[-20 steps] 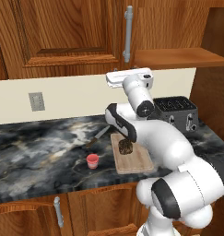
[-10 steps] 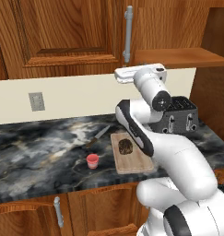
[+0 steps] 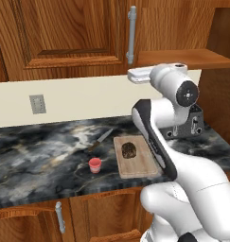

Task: Pick the bread, place it on the cutting board, pick the jam, place it on the counter, and close the cabinet.

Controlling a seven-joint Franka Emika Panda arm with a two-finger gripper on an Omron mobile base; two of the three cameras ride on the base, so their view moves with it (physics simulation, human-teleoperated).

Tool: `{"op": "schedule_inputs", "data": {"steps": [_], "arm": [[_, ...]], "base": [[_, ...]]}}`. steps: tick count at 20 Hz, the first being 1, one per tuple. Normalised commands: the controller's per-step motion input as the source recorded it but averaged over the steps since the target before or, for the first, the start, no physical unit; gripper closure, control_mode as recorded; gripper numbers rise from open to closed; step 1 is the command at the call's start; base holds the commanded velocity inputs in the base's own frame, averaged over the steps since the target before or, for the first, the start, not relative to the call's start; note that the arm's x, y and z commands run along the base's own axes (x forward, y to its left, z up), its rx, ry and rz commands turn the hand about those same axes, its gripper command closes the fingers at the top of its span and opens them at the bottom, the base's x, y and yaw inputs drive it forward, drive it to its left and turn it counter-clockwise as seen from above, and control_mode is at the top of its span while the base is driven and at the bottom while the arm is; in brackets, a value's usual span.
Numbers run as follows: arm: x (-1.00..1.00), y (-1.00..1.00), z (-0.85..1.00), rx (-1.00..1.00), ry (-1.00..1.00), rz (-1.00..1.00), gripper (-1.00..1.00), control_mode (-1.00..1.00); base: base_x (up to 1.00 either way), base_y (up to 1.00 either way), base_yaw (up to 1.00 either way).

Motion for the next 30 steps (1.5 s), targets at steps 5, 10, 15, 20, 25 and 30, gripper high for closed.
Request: {"op": "schedule_inputs", "data": {"steps": [5, 10, 15, 20, 25, 30], "arm": [[-0.53, -0.18, 0.02, 0.0, 0.01, 0.0, -1.0, -1.0], [-0.57, -0.25, 0.02, 0.0, 0.0, 0.0, -1.0, -1.0], [-0.61, -0.31, 0.11, 0.0, 0.0, 0.0, -1.0, -1.0], [-0.55, -0.33, 0.18, 0.0, 0.0, 0.0, -1.0, -1.0], [-0.57, -0.29, 0.21, 0.0, 0.03, 0.0, -1.0, -1.0], [-0.56, -0.26, 0.23, 0.0, 0.05, 0.0, -1.0, -1.0]], "base": [[0.0, 0.0, 0.0], [0.0, 0.0, 0.0], [0.0, 0.0, 0.0], [0.0, 0.0, 0.0], [0.0, 0.0, 0.0], [0.0, 0.0, 0.0]]}}
